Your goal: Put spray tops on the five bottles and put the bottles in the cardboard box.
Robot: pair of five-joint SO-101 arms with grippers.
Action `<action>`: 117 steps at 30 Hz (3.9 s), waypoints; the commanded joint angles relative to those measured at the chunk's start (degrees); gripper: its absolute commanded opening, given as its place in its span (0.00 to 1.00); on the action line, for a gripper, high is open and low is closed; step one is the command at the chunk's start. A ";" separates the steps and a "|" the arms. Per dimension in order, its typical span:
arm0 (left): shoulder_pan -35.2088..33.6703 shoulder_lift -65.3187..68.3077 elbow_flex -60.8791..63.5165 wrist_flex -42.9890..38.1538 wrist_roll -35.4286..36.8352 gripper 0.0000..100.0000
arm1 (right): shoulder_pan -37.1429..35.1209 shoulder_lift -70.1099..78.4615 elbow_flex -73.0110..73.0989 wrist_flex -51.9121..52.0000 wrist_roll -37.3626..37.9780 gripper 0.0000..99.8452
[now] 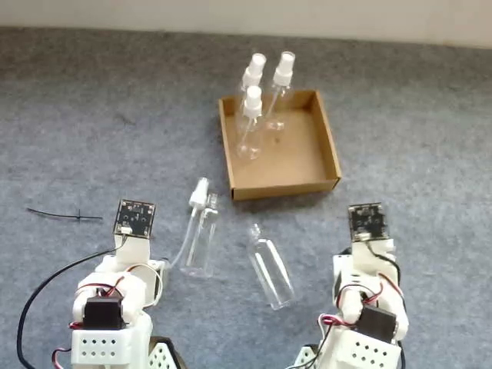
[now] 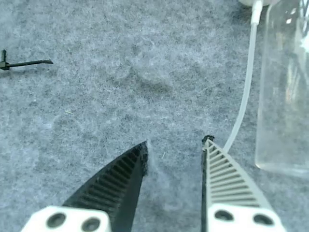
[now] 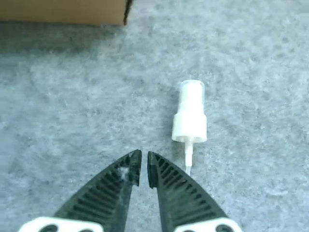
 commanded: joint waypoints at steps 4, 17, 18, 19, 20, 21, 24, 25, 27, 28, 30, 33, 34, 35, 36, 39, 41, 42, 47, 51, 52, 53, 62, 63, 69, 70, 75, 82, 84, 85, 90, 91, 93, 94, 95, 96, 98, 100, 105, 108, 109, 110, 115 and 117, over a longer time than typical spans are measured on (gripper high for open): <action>1.10 -0.57 1.10 0.26 0.70 0.18 | 1.27 0.31 -10.07 4.97 0.97 0.00; 1.10 -0.57 1.10 0.26 0.70 0.18 | 1.27 47.87 -46.81 9.45 1.05 0.12; 1.10 -0.57 1.10 0.26 0.70 0.18 | 1.27 52.88 -50.77 10.33 0.97 0.13; 1.10 -0.57 1.10 0.26 0.70 0.18 | 1.45 57.54 -54.46 10.59 0.97 0.14; 1.10 -0.57 1.10 0.26 0.70 0.18 | 1.54 61.67 -58.33 10.77 0.70 0.14; 1.10 -0.57 1.10 0.26 0.70 0.18 | 1.36 65.19 -61.85 11.12 0.79 0.14; 1.10 -0.57 1.10 0.26 0.70 0.18 | 0.66 73.54 -70.64 11.30 0.62 0.15; 1.10 -0.57 1.10 0.26 0.70 0.18 | 0.13 76.35 -73.10 11.56 0.88 0.15; 1.10 -0.57 1.10 0.26 0.70 0.18 | -1.36 81.80 -76.70 13.85 2.02 0.15; 1.10 -0.57 1.10 0.26 0.70 0.18 | -2.24 84.79 -77.85 15.60 3.69 0.17; 1.10 -0.57 1.10 0.26 0.70 0.18 | -3.47 90.77 -79.16 18.33 6.15 0.21; 1.10 -0.57 1.10 0.26 0.70 0.18 | -4.79 99.30 -79.52 18.42 6.24 0.23; 1.10 -0.57 1.10 0.26 0.70 0.18 | -5.05 101.85 -79.69 18.33 6.24 0.23; 1.10 -0.57 1.10 0.26 0.70 0.18 | -5.14 104.04 -79.78 17.98 6.24 0.23; 1.10 -0.57 1.10 0.26 0.70 0.18 | -4.88 106.07 -79.78 16.75 6.15 0.23; 1.10 -0.57 1.10 0.26 0.70 0.18 | -3.30 108.79 -79.78 12.88 4.48 0.23; 1.10 -0.57 1.10 0.26 0.70 0.18 | -3.21 108.09 -80.04 12.26 2.29 0.23; 1.10 -0.57 1.10 0.26 0.70 0.18 | -4.26 106.95 -80.92 12.70 1.41 0.23; 1.10 -0.57 1.10 0.26 0.70 0.18 | -16.13 98.33 -83.82 19.82 0.44 0.23; 1.10 -0.57 1.10 0.26 0.70 0.18 | -28.00 91.91 -83.21 22.73 -4.57 0.23; 1.10 -0.57 1.10 0.26 0.70 0.18 | -31.16 91.12 -81.98 23.08 -5.45 0.23; 1.10 -0.57 1.10 0.26 0.70 0.18 | -33.89 90.86 -79.52 22.99 -6.07 0.23; 1.10 -0.57 1.10 0.26 0.70 0.18 | -49.89 90.86 -72.84 18.15 -12.22 0.23; 1.10 -0.57 1.10 0.26 0.70 0.18 | -50.77 90.86 -72.84 17.80 -12.31 0.23; 1.10 -0.57 1.10 0.26 0.70 0.18 | -56.04 90.95 -72.13 16.31 -12.31 0.23; 1.10 -0.57 1.10 0.26 0.70 0.18 | -56.40 91.03 -71.34 15.43 -12.31 0.23; 1.10 -0.57 1.10 0.26 0.70 0.18 | -56.31 93.49 -63.60 9.45 -12.31 0.23; 1.10 -0.57 1.10 0.26 0.70 0.18 | -52.97 97.45 -58.95 2.51 -12.40 0.23; 1.10 -0.57 1.10 0.26 0.70 0.18 | -52.00 98.07 -58.77 -0.31 -12.40 0.22; 1.10 -0.57 1.10 0.26 0.70 0.18 | -51.65 98.51 -58.59 -1.19 -12.40 0.20; 1.10 -0.57 1.10 0.26 0.70 0.18 | -51.03 100.09 -57.89 -2.24 -12.04 0.01; 1.10 -0.57 1.10 0.26 0.70 0.18 | -50.95 100.09 -57.89 -2.24 -11.96 0.00; 1.19 -0.57 1.10 0.26 0.70 0.18 | -50.33 99.56 -57.89 -1.98 -11.87 0.01; 1.19 -0.57 1.10 0.26 0.70 0.18 | -50.07 99.03 -57.89 -1.80 -11.87 0.01; 1.19 -0.57 1.10 0.26 0.70 0.18 | -49.36 98.24 -57.89 -1.71 -11.87 0.01; 1.19 -0.57 1.10 0.26 0.62 0.18 | -48.22 97.27 -57.71 -1.71 -11.87 0.00; 1.19 -0.57 1.10 0.26 0.70 0.18 | -45.49 94.64 -57.71 -1.71 -11.96 0.00; 1.19 -0.57 1.10 0.09 0.70 0.18 | -41.54 90.59 -57.54 -1.63 -11.96 0.00; -0.48 -0.57 1.10 -2.64 0.44 0.18 | -34.07 77.14 -55.60 -2.33 -11.69 0.00; -6.37 -0.66 0.48 -8.97 -1.32 0.18 | -34.42 70.29 -52.09 -3.82 -7.12 0.00; -8.92 -0.57 -0.48 -11.87 -5.19 0.18 | -34.77 68.35 -50.24 -4.00 -5.63 0.00; -11.21 -0.57 -1.54 -13.98 -9.49 0.18 | -35.12 66.86 -48.66 -4.44 -5.01 0.00; -12.79 -0.40 -10.33 -17.14 -16.35 0.17 | -34.95 63.08 -42.42 -9.27 -4.66 0.00; -11.91 0.84 -16.13 -15.12 -16.35 0.17 | -35.21 62.20 -39.96 -11.82 -4.66 0.00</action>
